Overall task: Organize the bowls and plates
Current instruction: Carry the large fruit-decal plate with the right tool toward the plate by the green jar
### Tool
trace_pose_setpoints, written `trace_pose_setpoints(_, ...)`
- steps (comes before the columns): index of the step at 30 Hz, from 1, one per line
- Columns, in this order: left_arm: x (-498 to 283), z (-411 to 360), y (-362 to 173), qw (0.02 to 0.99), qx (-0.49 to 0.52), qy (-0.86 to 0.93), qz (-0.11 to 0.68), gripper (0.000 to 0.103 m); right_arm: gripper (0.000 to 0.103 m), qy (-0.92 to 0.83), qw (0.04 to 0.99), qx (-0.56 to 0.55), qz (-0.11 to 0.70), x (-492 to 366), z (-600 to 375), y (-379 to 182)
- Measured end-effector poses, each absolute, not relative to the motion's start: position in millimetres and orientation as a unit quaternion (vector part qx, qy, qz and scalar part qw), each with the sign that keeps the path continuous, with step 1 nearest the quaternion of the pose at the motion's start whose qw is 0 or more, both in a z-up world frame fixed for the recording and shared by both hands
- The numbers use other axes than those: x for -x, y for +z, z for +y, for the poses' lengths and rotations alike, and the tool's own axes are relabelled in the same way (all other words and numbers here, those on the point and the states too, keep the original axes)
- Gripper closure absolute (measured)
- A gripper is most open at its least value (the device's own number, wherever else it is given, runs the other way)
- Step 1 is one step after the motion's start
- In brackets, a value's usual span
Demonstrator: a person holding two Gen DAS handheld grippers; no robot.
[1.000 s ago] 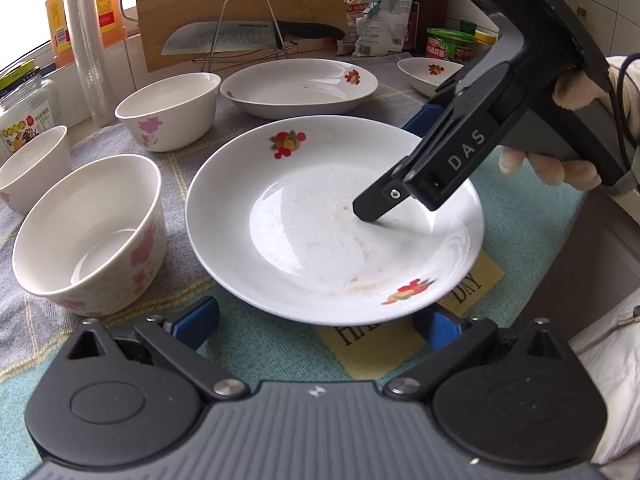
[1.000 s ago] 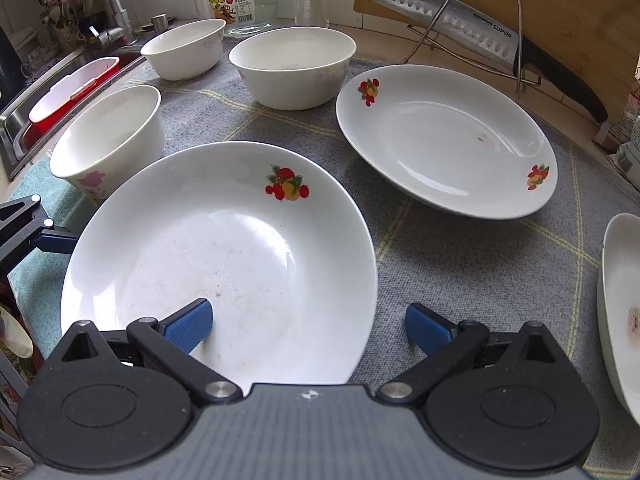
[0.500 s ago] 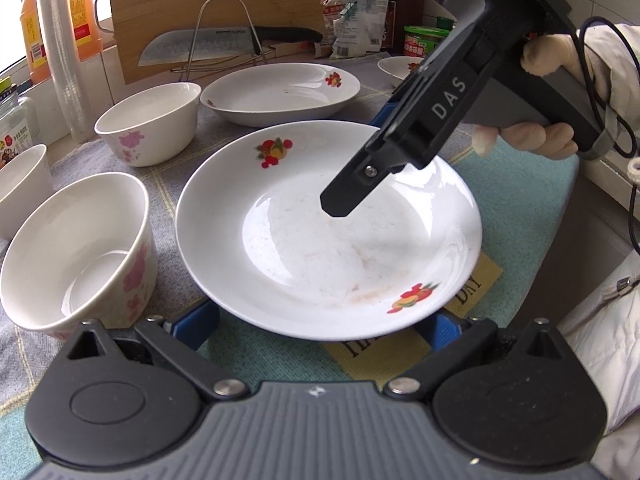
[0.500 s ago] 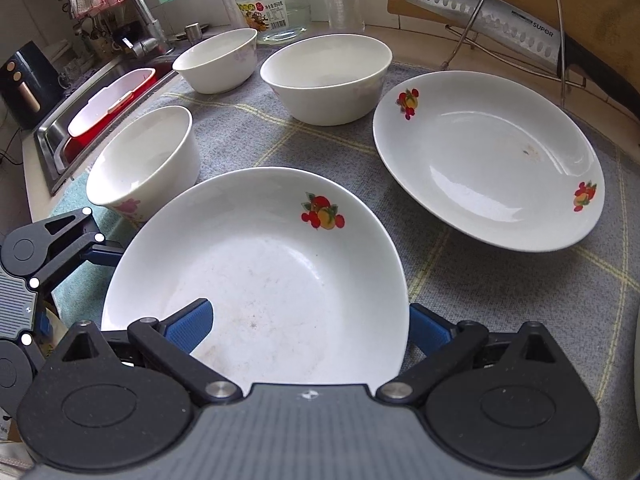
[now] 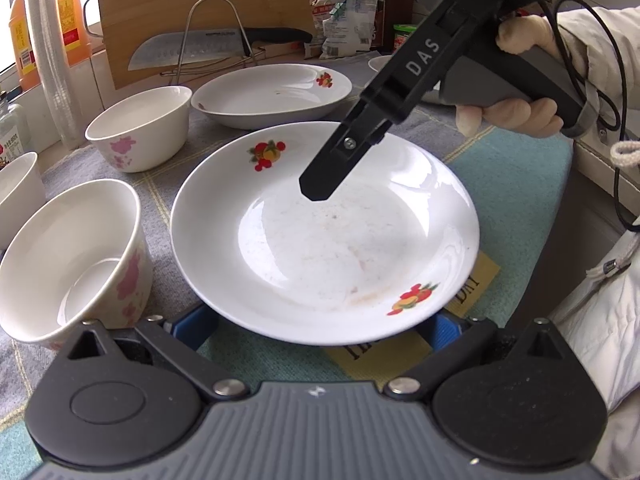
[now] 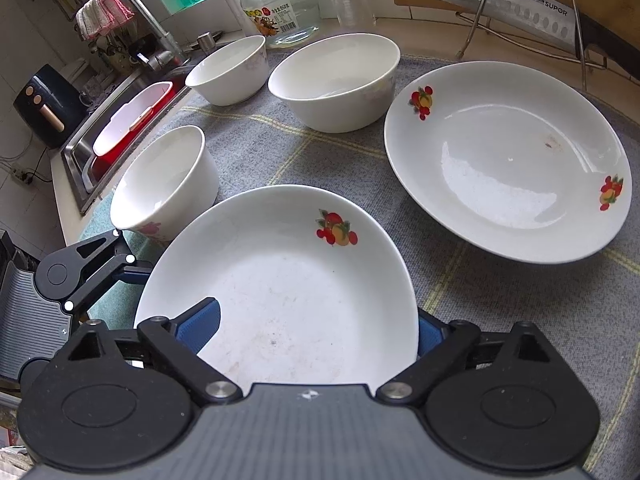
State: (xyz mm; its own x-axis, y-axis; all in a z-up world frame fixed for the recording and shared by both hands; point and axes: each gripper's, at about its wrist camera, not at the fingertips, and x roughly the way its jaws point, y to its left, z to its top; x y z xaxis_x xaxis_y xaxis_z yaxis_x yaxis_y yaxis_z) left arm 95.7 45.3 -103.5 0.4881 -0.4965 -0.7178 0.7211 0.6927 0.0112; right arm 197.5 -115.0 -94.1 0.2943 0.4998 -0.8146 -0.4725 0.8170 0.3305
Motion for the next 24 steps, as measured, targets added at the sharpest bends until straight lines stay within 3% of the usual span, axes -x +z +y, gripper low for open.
trace_pose_setpoints(24, -94.8, 38.8, -96.9, 0.844, -0.178, -0.36, 0.354, 0.002, 0.011, 0.289, 0.802, -0.015, 0.523, -192.6, -120.4, -90.4)
